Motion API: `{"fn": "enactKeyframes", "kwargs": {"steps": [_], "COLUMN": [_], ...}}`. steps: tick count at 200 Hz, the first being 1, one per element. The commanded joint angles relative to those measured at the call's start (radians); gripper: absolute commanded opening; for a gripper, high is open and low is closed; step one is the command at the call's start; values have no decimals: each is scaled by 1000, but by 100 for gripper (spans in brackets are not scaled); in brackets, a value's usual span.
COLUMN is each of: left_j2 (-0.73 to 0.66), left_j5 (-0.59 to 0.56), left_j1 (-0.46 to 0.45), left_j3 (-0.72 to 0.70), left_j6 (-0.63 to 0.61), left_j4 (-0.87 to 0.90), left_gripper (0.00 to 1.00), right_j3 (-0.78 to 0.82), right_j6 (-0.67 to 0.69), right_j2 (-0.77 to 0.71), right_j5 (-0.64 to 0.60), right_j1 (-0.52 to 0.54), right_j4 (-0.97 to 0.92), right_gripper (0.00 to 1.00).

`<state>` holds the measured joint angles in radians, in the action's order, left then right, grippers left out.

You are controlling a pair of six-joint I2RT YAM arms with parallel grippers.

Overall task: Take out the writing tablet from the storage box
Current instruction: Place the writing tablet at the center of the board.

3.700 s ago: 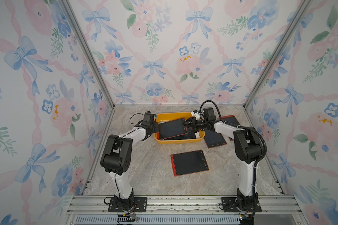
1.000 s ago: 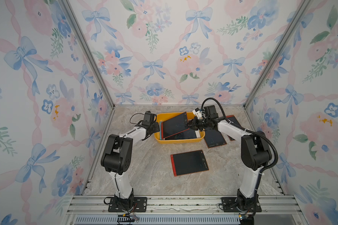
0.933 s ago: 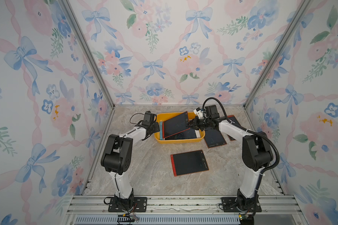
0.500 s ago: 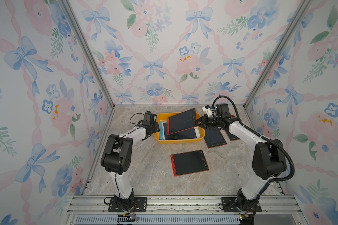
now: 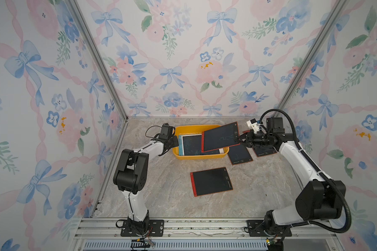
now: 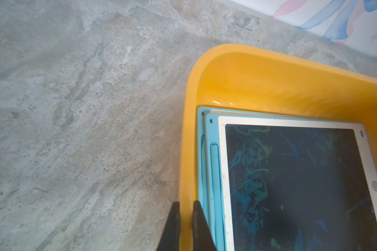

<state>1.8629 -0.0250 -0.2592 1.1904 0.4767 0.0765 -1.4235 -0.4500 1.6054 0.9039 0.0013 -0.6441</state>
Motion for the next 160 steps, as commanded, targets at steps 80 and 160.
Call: {"fn": "enactKeyframes", "kwargs": {"steps": [80,160], "left_j2": [57,75], "left_j5": [59,69], "left_j1": [-17,-18], "left_j3": [40,52], "left_j6": [25,14], "left_j4": [37,34], "left_gripper": [0,0], "right_j3": [158,273], "right_j6": [314,450], "right_j2": [-262,-330], "right_j5": [5,-54], "right_j1": [-309,-354], "right_j4": [-509,-517], "right_gripper": [5,0]}}
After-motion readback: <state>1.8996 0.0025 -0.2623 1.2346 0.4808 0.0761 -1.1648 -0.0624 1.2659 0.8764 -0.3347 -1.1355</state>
